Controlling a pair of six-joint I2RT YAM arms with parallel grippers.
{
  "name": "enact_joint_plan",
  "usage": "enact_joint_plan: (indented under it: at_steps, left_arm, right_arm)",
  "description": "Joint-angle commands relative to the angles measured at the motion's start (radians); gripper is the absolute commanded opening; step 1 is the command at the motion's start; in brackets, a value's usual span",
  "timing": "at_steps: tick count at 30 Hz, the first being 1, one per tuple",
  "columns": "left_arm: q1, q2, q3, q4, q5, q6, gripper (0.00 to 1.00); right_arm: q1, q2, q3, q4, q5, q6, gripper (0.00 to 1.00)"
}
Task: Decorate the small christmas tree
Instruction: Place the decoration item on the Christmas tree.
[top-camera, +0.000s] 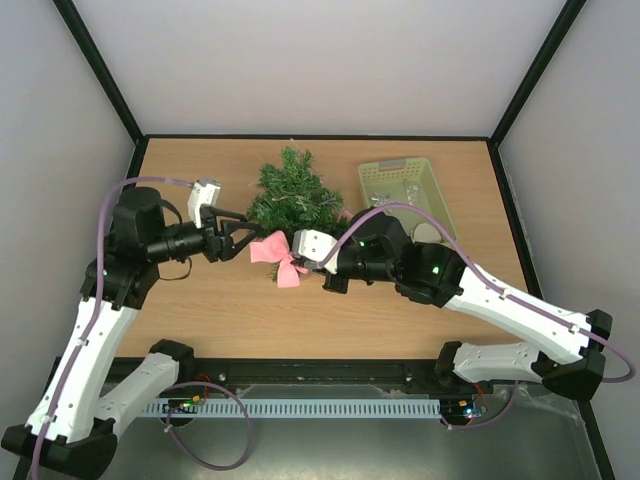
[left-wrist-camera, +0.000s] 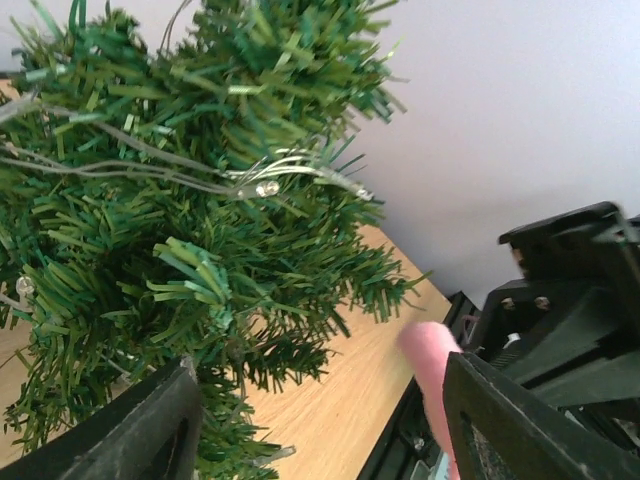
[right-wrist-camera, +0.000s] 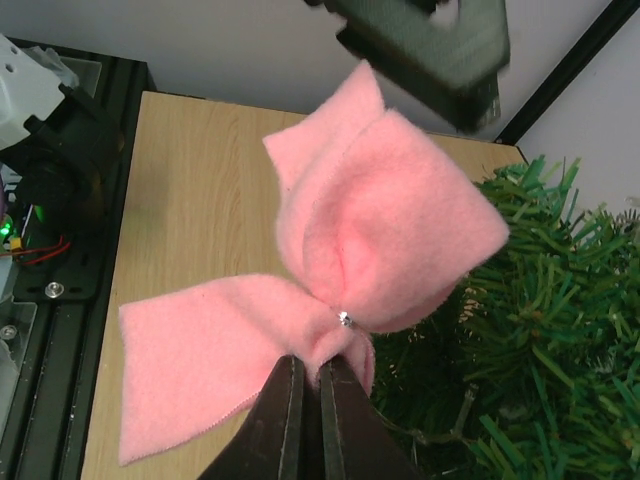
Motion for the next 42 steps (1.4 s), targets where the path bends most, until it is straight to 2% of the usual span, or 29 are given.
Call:
enact_joint_plan:
  at_steps: [1, 4, 16, 18, 20, 29, 36, 40, 42]
  left_arm:
    - [-0.02, 0.024, -0.015, -0.016, 0.035, 0.021, 0.66]
    - [-0.042, 0.032, -0.026, -0.011, 0.038, 0.014, 0.61]
    - [-0.126, 0.078, -0.037, -0.016, 0.039, 0.01, 0.56]
    - [-0.128, 0.078, -0.03, -0.023, 0.025, 0.011, 0.59]
    - [-0.128, 0.075, -0.021, -0.027, 0.006, 0.007, 0.65]
    - [-0.128, 0.053, -0.026, 0.006, 0.039, -0.009, 0.69]
    - [-0.128, 0.06, -0.05, -0.014, 0.041, 0.012, 0.51]
    - [-0.128, 0.056, -0.042, -0.013, 0.045, 0.017, 0.3]
    - [-0.128, 0.058, -0.045, -0.015, 0.053, 0.017, 0.29]
  right_arm:
    - [0.014, 0.026, 0.051, -0.037, 0.015, -0.055, 0.02]
    - [0.015, 0.038, 0.057, -0.057, 0.047, -0.067, 0.02]
    - [0.017, 0.057, 0.064, -0.083, 0.048, -0.088, 0.02]
    - [0.017, 0.06, 0.064, -0.09, 0.044, -0.088, 0.02]
    - [0.017, 0.064, 0.064, -0.103, 0.039, -0.091, 0.02]
    - [0.017, 0.065, 0.061, -0.118, 0.033, -0.084, 0.02]
    - [0.017, 0.037, 0.038, -0.091, 0.035, -0.073, 0.02]
    - [0.017, 0.034, 0.037, -0.09, 0.035, -0.07, 0.02]
    - [0.017, 0.03, 0.036, -0.087, 0.034, -0.068, 0.02]
